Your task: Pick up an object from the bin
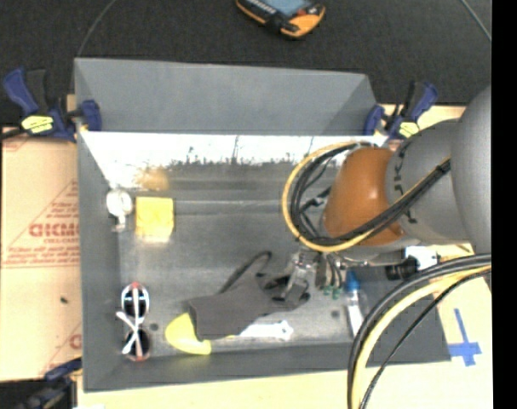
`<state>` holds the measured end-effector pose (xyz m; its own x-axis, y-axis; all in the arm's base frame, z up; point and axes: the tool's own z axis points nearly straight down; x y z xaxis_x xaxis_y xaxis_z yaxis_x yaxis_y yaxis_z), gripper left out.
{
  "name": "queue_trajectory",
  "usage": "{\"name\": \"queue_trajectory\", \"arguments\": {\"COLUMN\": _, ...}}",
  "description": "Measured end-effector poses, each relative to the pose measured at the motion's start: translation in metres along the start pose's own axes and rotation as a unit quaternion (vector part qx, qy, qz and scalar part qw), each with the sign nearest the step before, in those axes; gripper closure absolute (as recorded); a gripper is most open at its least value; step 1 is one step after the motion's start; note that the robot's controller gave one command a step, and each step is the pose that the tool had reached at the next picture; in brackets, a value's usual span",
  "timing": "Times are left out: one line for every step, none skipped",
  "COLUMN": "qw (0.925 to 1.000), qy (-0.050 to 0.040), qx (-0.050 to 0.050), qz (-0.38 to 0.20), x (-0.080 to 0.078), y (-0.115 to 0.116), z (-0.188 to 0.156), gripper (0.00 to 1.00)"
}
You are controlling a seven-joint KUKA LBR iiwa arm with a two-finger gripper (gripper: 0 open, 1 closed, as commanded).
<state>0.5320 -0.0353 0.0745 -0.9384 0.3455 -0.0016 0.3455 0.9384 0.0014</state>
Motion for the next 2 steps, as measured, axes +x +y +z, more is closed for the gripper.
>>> {"name": "queue_trajectory", "arguments": {"qw": 1.0, "qy": 0.004, "qx": 0.001, "qz": -0.001, "x": 0.002, "y": -0.001, "z": -0.021, "gripper": 1.0}}
{"name": "queue_trajectory", "arguments": {"qw": 1.0, "qy": 0.0013, "qx": 0.0, "qz": -0.001, "x": 0.0, "y": 0.0, "z": -0.044, "gripper": 1.0}}
